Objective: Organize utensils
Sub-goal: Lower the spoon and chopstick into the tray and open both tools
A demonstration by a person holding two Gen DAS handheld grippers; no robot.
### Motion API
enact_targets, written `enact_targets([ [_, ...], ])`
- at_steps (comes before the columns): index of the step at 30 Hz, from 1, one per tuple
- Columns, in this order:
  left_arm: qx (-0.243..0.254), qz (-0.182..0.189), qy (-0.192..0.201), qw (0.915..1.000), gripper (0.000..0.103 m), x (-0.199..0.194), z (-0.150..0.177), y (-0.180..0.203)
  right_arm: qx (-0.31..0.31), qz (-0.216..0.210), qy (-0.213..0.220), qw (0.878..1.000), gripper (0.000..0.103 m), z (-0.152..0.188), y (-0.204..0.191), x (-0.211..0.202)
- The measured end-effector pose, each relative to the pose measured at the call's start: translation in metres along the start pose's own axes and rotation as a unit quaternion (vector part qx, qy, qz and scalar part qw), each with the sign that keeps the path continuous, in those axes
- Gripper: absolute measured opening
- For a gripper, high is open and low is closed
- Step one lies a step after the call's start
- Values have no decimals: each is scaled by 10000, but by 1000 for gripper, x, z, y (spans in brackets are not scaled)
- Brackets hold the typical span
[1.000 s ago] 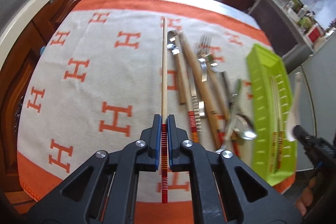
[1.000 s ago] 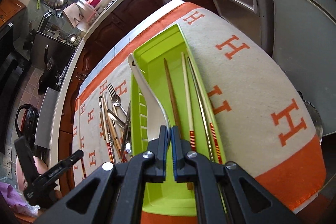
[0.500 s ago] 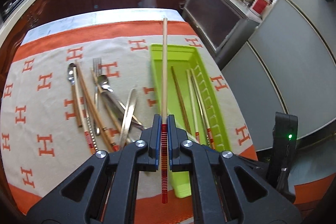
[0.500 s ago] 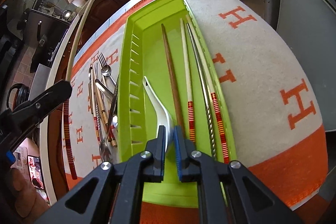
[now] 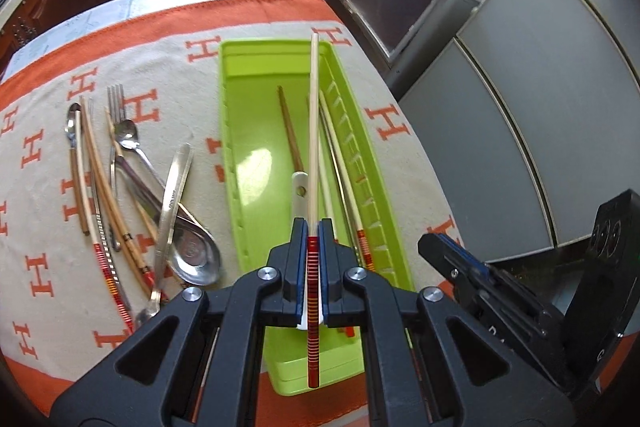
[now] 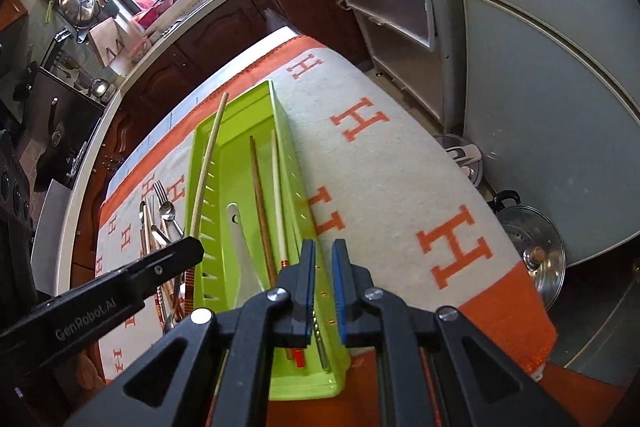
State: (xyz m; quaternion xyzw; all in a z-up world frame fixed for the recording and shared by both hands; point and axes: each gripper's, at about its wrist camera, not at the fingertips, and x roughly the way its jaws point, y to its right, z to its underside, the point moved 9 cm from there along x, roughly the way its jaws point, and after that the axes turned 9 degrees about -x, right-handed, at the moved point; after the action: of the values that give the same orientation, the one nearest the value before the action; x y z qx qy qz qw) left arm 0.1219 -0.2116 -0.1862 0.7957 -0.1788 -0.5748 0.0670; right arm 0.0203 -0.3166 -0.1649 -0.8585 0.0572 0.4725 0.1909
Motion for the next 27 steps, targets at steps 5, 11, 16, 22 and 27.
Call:
enact_targets([
  [5,109,-26,-216,9997,3,12,11,8,19,73,-57,10000,10,3,5,1],
  [11,154,-61,-217,9996,4,3,16,3,-81,77,-65,9999,10,3,-3,2],
  [16,173,-208,2,9996,4,-16,16,-15,-285,81,23,9996,10,1,-15,-3],
  [22,131,-616,398,9972,4,-43,15,-51,-541,-19,96,9985,10,1,-37,-8],
  [27,25,-1027,791,9916,4,-72,14,-90,-934,-135,159,9954,10,-1,-67,-13],
])
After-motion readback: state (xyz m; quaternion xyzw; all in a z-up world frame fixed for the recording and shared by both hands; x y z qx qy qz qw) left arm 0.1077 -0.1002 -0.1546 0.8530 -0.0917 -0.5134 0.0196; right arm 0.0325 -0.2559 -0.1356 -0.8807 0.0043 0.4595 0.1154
